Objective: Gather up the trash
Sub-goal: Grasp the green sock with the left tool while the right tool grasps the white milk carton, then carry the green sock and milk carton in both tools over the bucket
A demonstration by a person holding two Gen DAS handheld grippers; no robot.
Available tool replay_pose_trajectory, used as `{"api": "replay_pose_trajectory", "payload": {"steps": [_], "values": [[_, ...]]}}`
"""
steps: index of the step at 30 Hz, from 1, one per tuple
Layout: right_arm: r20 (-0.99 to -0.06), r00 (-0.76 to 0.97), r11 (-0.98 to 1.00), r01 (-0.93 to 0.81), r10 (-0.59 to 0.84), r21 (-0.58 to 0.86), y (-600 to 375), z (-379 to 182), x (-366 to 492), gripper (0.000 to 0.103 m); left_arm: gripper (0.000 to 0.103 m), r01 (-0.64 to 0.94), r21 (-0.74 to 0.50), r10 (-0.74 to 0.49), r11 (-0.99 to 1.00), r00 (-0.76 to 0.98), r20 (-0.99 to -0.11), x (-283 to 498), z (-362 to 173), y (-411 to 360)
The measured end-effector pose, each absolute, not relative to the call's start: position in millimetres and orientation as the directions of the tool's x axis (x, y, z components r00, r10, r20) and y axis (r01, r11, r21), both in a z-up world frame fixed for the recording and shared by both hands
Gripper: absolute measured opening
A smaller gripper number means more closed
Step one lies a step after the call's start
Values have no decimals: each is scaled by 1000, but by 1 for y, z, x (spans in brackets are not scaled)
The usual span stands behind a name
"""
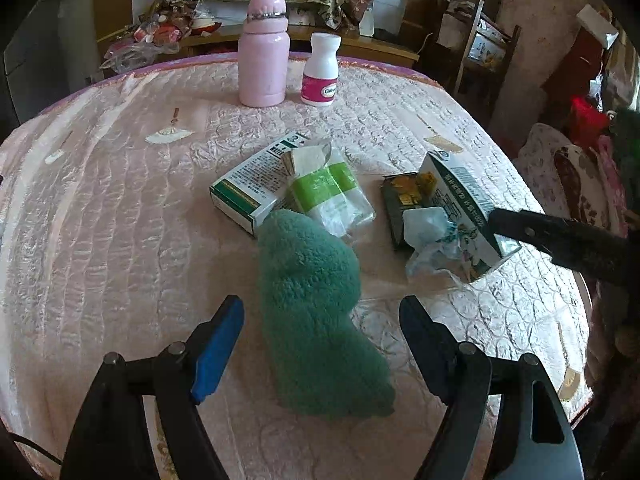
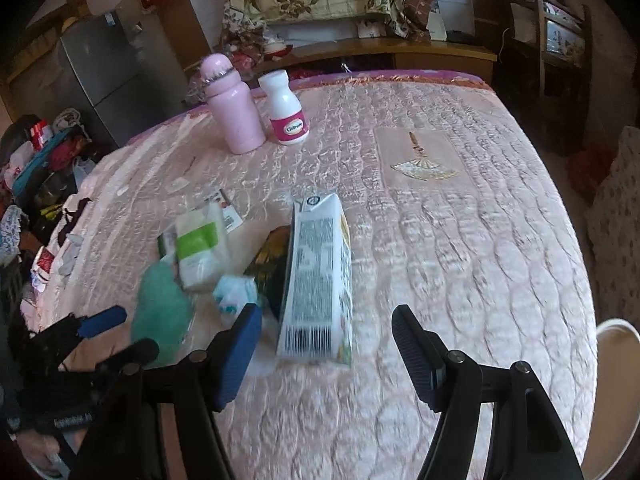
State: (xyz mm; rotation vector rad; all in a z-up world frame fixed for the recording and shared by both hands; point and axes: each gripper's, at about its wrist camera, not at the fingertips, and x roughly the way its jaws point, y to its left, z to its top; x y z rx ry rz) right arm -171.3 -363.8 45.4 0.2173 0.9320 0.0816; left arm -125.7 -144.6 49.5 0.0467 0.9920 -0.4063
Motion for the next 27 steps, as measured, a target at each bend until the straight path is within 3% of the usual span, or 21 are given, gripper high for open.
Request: {"api": "replay_pose_trajectory", "payload": {"steps": [6,7,8,9,12,18,27], "values": [[-825,549,985,16,134,170,-350,30,-128,69,80,355,-142,-309,924,476,-823,-116,43,-145],[-832,541,987,19,123,158,-348,25,-122,52,73,359,-145,-313,922,474,-823,-116,42,-145],[-839,530,988,20,121,155,-348,21,-118,42,65,363,-154,-322,919,466,-824,-116,40,-144],[-844,522,987,24,125,161,-349,18,-115,42,47,360,-151,-317,921,461,-829,-115,39,-144],[-838,530,984,35,133,178,-356,21,-123,41,40,357,-184,-343,916,455,-822,-116,40,-138],[-805,579,978,58,129,199,-378,40,-171,41,37,378,-237,-402,895,452,-797,-133,57,-138],[-777,623,975,104,90,196,-407,57,-242,41,37,477,-210,-447,854,462,-766,-169,83,-178]]}}
